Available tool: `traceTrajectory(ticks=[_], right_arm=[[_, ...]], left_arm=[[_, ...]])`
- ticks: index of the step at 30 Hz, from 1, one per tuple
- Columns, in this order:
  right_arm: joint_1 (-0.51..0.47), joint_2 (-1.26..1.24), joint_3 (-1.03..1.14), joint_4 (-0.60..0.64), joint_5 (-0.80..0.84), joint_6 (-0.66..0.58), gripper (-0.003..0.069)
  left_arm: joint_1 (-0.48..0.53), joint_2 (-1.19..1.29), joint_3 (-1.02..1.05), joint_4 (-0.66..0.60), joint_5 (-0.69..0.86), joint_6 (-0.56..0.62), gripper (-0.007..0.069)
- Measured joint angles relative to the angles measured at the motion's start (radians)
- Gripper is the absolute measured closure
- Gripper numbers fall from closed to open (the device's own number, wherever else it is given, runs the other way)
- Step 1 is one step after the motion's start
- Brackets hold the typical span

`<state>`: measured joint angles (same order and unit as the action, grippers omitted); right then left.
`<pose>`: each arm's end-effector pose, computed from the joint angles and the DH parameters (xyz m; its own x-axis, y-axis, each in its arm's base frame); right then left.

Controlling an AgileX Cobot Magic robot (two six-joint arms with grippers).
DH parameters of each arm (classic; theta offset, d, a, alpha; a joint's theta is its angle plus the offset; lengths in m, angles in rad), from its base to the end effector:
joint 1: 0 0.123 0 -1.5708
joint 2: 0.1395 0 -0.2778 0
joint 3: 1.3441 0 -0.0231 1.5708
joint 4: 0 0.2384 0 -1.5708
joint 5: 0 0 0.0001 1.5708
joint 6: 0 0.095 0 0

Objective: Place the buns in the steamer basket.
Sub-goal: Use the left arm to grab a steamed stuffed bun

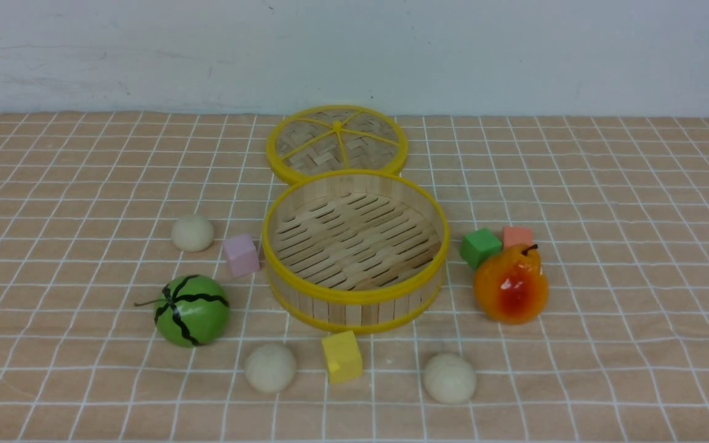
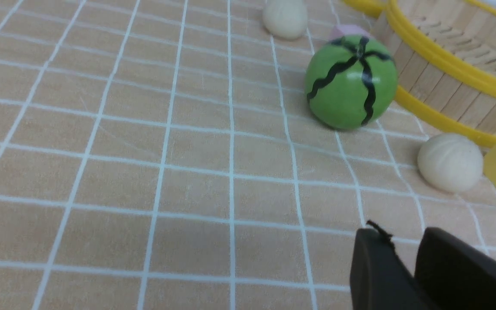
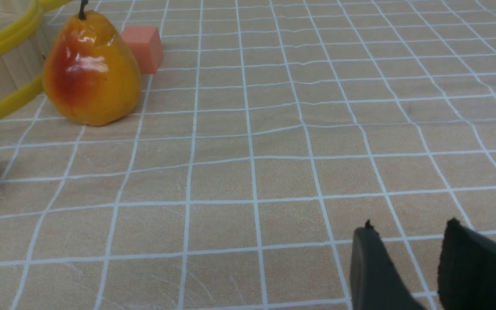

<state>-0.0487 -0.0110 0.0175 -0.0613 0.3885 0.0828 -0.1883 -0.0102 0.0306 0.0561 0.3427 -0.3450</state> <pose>0.0506 -0.0047 0.1720 -0.3000 0.0407 -0.9531 0.0786 0.9967 0.0178 0.0516 -0.0080 0.1719 -0.3046 -0.2351 -0.9230 0.0852 0.9584 -0.2723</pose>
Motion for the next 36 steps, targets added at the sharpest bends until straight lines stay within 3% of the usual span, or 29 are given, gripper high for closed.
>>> traceTrajectory(ticks=[11, 16, 19, 23, 24, 27, 31, 36], right_arm=[[0.000, 0.000, 0.000, 0.000, 0.000, 0.000, 0.0419], [0.000, 0.000, 0.000, 0.000, 0.000, 0.000, 0.0419], [0.000, 0.000, 0.000, 0.000, 0.000, 0.000, 0.0419], [0.000, 0.000, 0.000, 0.000, 0.000, 0.000, 0.0419], [0.000, 0.000, 0.000, 0.000, 0.000, 0.000, 0.0419], [0.000, 0.000, 0.000, 0.000, 0.000, 0.000, 0.0419], [0.000, 0.000, 0.000, 0.000, 0.000, 0.000, 0.0419], [0.000, 0.000, 0.000, 0.000, 0.000, 0.000, 0.0419]], left_arm=[[0.000, 0.000, 0.000, -0.008, -0.330, 0.000, 0.0470], [0.000, 0.000, 0.000, -0.070, -0.621, 0.004, 0.0466], [0.000, 0.000, -0.035, -0.125, -0.665, 0.004, 0.0462], [0.000, 0.011, -0.167, -0.163, -0.607, 0.004, 0.0460], [0.000, 0.056, -0.301, -0.167, -0.542, 0.004, 0.0459], [0.000, 0.139, -0.450, -0.168, -0.431, 0.004, 0.0459], [0.000, 0.351, -0.775, -0.166, -0.135, 0.004, 0.0455], [0.000, 0.567, -0.927, -0.154, 0.189, 0.004, 0.0449]])
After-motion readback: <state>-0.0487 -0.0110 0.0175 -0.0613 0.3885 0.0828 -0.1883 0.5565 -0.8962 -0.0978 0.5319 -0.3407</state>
